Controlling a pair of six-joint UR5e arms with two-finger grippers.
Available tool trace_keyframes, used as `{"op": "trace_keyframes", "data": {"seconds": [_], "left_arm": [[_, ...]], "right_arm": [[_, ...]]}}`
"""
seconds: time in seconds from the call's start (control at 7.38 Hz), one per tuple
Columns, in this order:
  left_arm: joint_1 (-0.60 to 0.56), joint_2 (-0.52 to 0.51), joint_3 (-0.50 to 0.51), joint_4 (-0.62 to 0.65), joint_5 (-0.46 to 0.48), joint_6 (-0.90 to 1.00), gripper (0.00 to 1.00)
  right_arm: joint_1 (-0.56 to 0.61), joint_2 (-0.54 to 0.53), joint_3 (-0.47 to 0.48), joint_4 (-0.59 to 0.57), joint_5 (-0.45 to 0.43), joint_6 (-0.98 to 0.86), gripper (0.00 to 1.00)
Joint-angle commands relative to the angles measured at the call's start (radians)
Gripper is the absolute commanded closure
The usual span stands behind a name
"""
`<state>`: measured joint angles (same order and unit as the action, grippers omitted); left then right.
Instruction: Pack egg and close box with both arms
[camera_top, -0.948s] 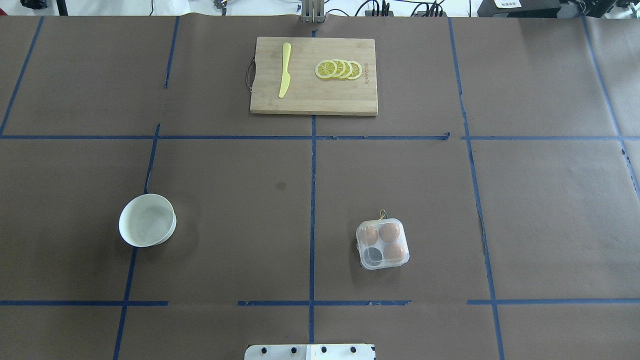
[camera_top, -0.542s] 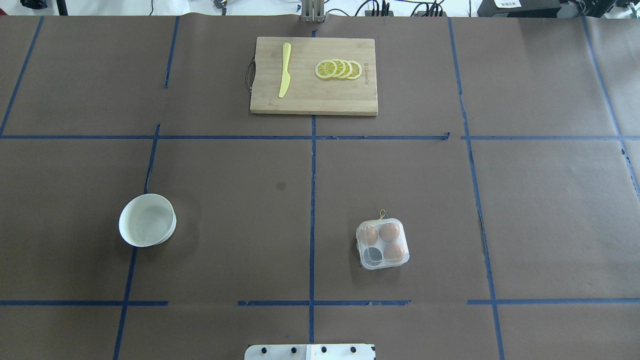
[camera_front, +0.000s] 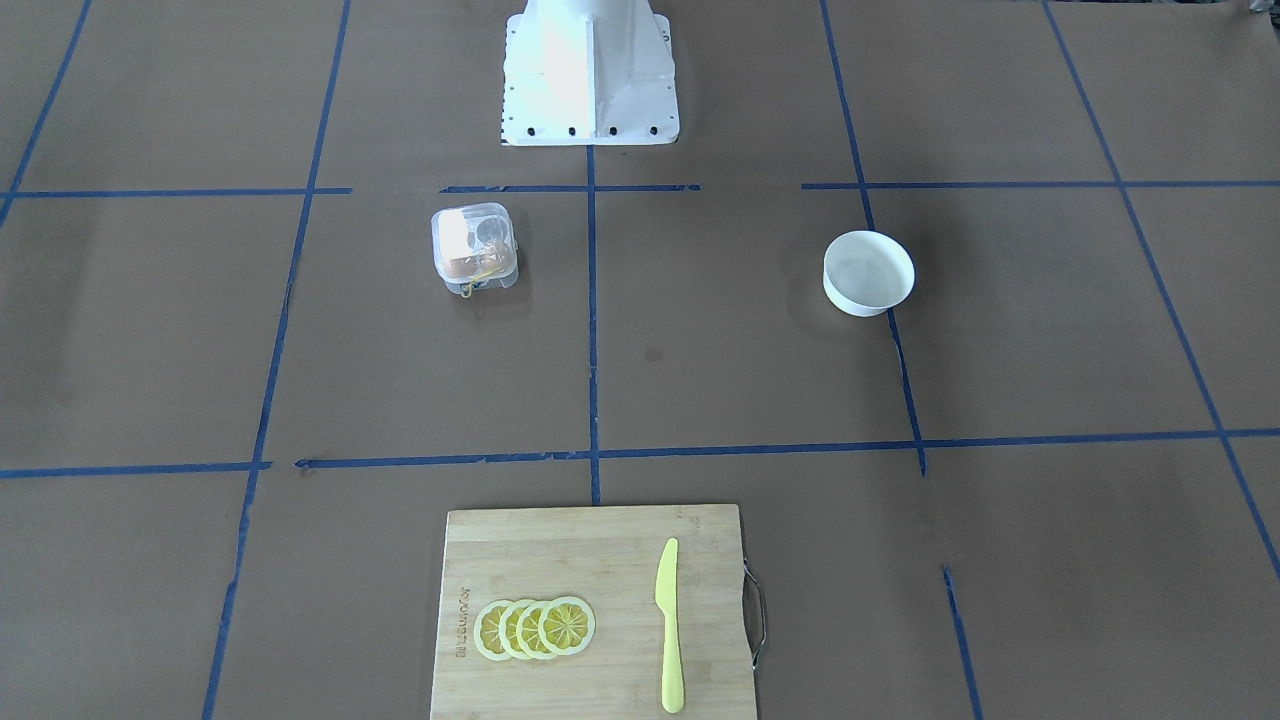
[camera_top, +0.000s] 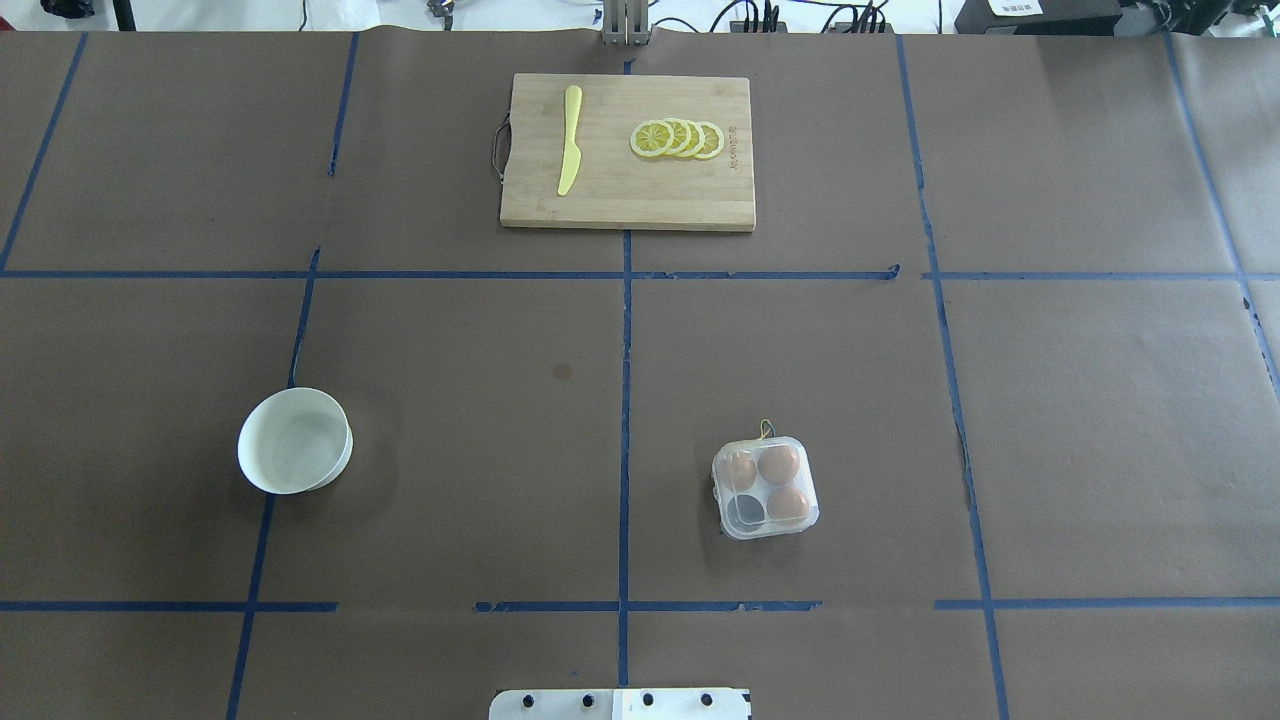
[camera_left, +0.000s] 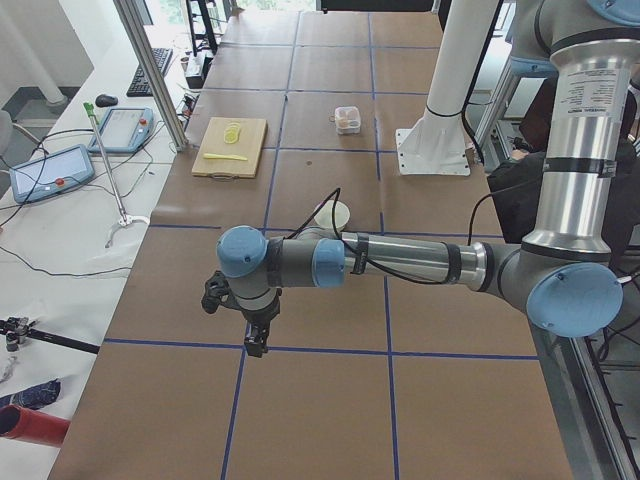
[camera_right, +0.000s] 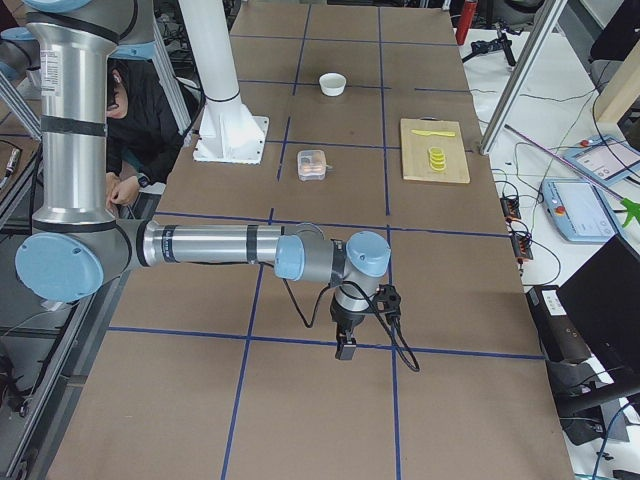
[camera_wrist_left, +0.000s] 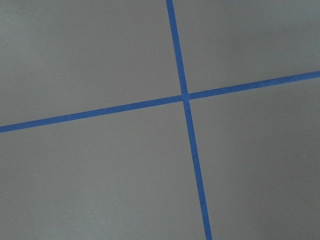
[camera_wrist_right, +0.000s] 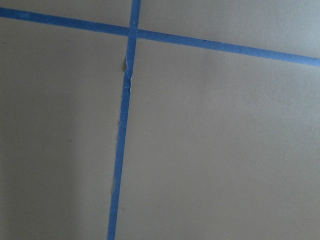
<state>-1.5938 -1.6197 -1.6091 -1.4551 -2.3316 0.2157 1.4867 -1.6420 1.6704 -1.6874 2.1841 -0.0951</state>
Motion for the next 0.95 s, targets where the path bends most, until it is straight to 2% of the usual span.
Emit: {"op": "trace_keyframes", "data": {"seconds": [0.0,0.81], "left_arm": [[0.000,0.000,0.000,-0.001,0.000,0.001,0.00],[0.000,-0.002,-0.011,-0.002,-0.002,0.001,0.00]], "right_arm": [[0.000,-0.001,0.000,0.000,-0.001,0.000,0.00],[-0.003,0.001,0.002,0.000,0.000,-0.001,0.00]]}}
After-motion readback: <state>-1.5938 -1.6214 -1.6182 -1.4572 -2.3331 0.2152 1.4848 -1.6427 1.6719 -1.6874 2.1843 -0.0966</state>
